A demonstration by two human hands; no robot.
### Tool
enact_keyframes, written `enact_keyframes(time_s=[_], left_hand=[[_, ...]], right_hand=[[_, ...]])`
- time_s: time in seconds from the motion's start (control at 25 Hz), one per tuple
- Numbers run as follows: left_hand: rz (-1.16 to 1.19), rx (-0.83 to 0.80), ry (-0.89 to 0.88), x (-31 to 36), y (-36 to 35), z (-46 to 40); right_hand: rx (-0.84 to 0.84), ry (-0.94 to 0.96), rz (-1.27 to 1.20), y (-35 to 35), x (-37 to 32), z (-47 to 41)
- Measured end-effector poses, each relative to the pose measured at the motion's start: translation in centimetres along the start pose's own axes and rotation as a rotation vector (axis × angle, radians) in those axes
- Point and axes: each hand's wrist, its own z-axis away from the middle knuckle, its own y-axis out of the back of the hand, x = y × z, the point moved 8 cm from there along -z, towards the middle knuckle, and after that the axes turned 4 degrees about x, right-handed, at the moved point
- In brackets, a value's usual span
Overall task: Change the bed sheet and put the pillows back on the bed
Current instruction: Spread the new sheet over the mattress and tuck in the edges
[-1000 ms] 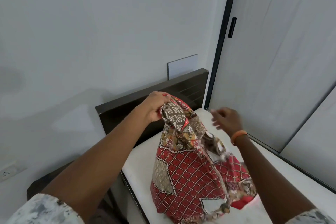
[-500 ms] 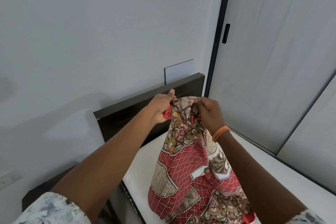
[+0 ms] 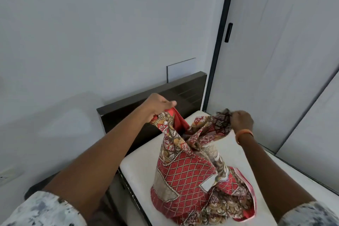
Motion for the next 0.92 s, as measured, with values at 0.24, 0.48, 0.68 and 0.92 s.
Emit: enact_keyframes(time_s=[0.24,0.48,0.68,0.92], left_hand=[[-0.447,-0.127,-0.452,4.7,-3.0,1.6],[-0.626,0.153,-0.695,7.6,0.0,3.4],[-0.549,0.395,-0.739,8.5,3.5,4.2],[-0.481,0.43,-0.699,7.5,4.9,3.3]], right_hand=[[-1.008,0.59,-0.206,-7.2,-11.7,11.4],[-0.492,0.684,0.153,-8.7,-11.0,10.0],[-0.366,0.445,0.198,-11.1,-6.3,8.1],[-0.363,0.422,-0.025,-9.7,-7.2,6.6]])
